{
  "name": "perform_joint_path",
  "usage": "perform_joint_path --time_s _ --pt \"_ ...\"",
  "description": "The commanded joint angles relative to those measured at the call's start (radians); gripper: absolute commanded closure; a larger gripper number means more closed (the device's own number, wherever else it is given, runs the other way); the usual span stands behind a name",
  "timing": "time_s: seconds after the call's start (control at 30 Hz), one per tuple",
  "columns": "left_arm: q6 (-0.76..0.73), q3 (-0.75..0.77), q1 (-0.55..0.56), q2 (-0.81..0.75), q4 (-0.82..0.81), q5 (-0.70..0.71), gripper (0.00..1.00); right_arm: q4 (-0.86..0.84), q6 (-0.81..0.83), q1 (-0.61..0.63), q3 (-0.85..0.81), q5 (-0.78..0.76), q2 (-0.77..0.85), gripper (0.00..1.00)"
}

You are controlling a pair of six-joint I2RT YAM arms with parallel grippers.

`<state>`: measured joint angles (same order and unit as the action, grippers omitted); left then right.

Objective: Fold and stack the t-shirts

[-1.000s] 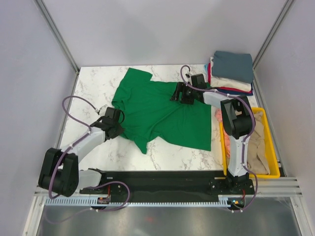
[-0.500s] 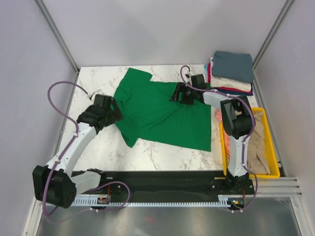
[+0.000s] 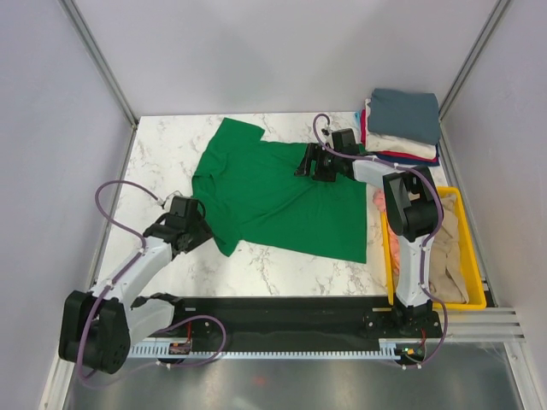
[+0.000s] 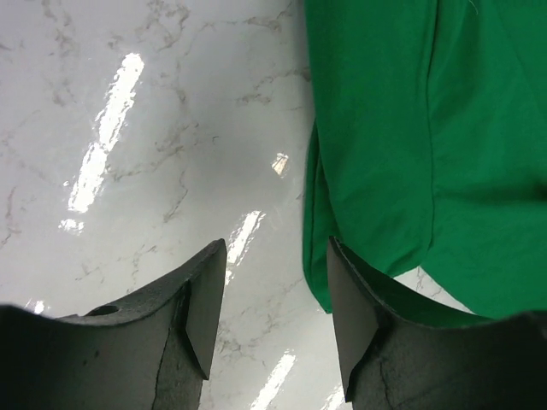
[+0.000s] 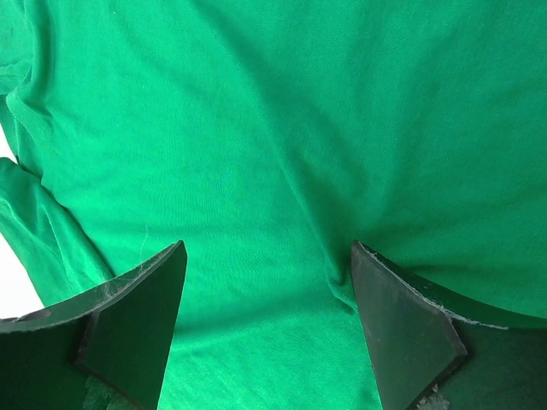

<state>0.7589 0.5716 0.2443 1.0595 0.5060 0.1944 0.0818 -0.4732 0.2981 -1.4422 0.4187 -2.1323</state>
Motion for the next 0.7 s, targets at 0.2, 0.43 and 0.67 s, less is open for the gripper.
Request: perform_joint_path --time_s 0.2,0.43,0.67 --pt "0.005 -0.048 0.0 0.201 -0.291 -0.079 0.45 0.047 0.018 0.009 0.026 0.017 -0.021 0.15" --pt "-0.007 -0.046 0.0 0.247 -0.331 -0.076 0.57 0.046 0.021 0.01 0.025 0.019 -0.04 0.15" --pt "-0.004 -0.073 0.004 0.179 -0.33 -0.108 0.65 0.047 0.021 0.01 0.02 0.017 -0.052 0.15"
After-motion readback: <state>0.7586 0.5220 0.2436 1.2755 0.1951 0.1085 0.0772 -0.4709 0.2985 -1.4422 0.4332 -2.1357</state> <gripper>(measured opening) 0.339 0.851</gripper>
